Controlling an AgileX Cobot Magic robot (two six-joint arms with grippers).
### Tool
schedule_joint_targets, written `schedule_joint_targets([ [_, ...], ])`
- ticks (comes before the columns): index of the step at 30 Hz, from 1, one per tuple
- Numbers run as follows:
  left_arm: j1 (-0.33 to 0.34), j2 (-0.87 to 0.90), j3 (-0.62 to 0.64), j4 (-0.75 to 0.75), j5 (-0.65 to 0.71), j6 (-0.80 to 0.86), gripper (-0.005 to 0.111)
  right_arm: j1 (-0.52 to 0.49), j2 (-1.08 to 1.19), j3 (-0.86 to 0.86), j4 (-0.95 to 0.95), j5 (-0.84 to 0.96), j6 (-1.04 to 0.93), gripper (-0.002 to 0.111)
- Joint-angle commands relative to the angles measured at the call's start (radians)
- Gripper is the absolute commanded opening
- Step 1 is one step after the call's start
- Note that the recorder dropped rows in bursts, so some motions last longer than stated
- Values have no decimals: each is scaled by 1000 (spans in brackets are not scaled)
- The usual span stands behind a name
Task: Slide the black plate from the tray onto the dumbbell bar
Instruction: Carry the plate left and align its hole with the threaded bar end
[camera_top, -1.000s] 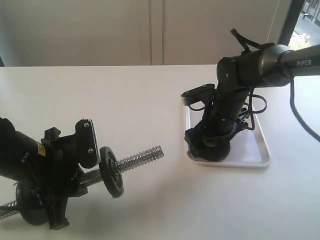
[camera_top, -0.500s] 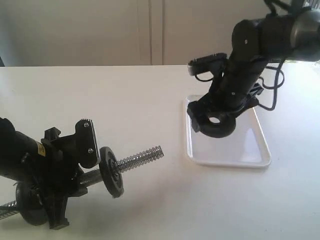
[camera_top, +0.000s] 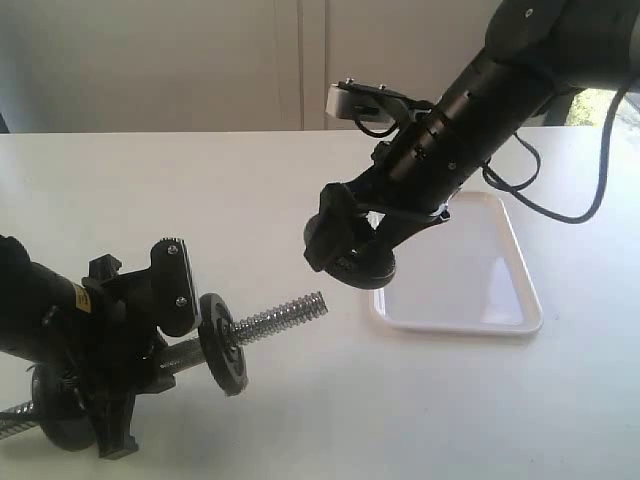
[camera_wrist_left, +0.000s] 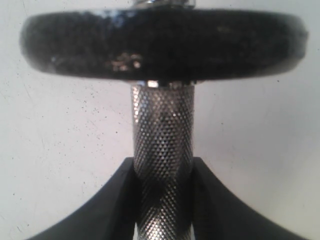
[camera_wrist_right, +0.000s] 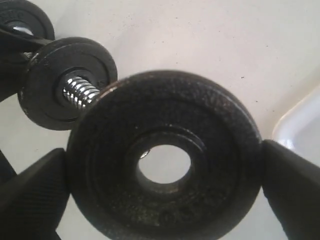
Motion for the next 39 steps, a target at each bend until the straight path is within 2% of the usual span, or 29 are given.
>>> schedule_joint_targets([
  [1,-3,-45,-22,-25,-90,-5,0,-3,-22,-9,119,26,-92,0],
  [5,-3,-45,-22,-25,-90,-5,0,-16,-22,-9,336,123,-280,0],
  [8,-3,-45,-22,-25,-90,-5,0,-41,-22,-9,436,123,-321,0],
  [20,-3,-45,-22,-25,-90,-5,0,-63,33,-9,549,123,-275,0],
  [33,-3,-45,-22,-25,-90,-5,0,-73,75,-9,514,123,-304,0],
  [36,-3,-45,-22,-25,-90,-5,0,-98,84,16,456,123,-303,0],
  [39,-3,-45,-22,-25,-90,-5,0,-153,79,62,499,123,-307,0],
])
